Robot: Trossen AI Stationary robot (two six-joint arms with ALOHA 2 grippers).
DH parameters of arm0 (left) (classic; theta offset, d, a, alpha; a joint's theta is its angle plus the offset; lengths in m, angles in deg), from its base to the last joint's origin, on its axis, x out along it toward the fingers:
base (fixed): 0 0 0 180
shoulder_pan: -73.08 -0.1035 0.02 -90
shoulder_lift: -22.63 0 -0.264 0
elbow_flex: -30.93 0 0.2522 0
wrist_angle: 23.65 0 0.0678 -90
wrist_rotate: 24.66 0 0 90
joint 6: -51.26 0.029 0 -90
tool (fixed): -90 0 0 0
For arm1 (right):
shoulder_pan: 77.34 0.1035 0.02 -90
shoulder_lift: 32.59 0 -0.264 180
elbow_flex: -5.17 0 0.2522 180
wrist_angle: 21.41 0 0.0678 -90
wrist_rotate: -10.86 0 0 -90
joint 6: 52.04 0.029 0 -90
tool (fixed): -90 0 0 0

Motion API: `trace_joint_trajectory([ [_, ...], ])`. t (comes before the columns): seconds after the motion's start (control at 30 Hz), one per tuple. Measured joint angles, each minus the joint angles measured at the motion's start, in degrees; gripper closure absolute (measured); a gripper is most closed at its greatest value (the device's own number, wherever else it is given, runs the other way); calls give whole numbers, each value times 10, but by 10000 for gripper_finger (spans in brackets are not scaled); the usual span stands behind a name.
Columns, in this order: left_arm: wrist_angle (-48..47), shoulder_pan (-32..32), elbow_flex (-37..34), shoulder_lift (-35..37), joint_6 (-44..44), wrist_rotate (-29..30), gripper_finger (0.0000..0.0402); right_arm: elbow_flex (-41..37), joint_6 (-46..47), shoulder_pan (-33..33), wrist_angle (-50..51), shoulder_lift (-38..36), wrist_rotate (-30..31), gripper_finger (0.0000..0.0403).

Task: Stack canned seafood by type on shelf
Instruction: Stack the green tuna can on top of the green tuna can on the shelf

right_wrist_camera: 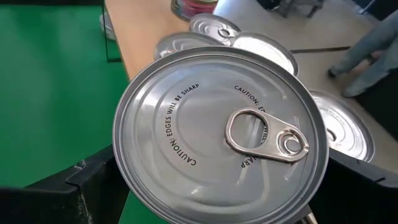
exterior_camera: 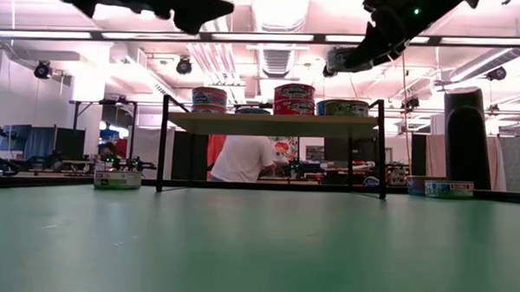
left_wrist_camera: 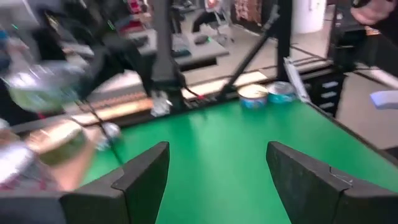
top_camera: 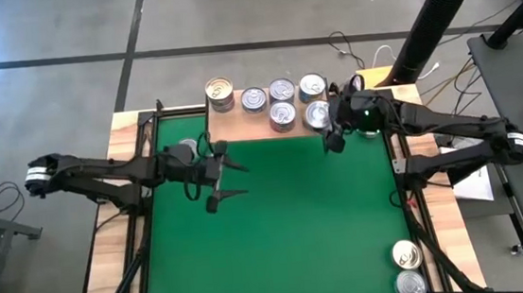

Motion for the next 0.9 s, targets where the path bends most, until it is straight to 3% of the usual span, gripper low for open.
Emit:
trace_joint_trajectory([
  [0.13,-12,-41,38,-17,33,-7,147,-2,-28,-45,-4,6,-69,28],
  [0.27,-17,-87,86,-50,37,-65,147,-2,-59,-83,-12,6,-157,28],
  [0.43,-14,-130,159,-112,56,-141,147,-2,-74,-121,-12,6,-218,28],
  [0.6,-21,-158,272,-216,56,-163,147,-3,-82,-141,-11,11,-237,28],
  [0.7,-85,-173,365,-284,62,-171,147,-5,-86,-150,-12,14,-245,28],
  [0.9,-212,-196,532,-407,93,-308,147,-12,-96,-168,-7,24,-269,28],
])
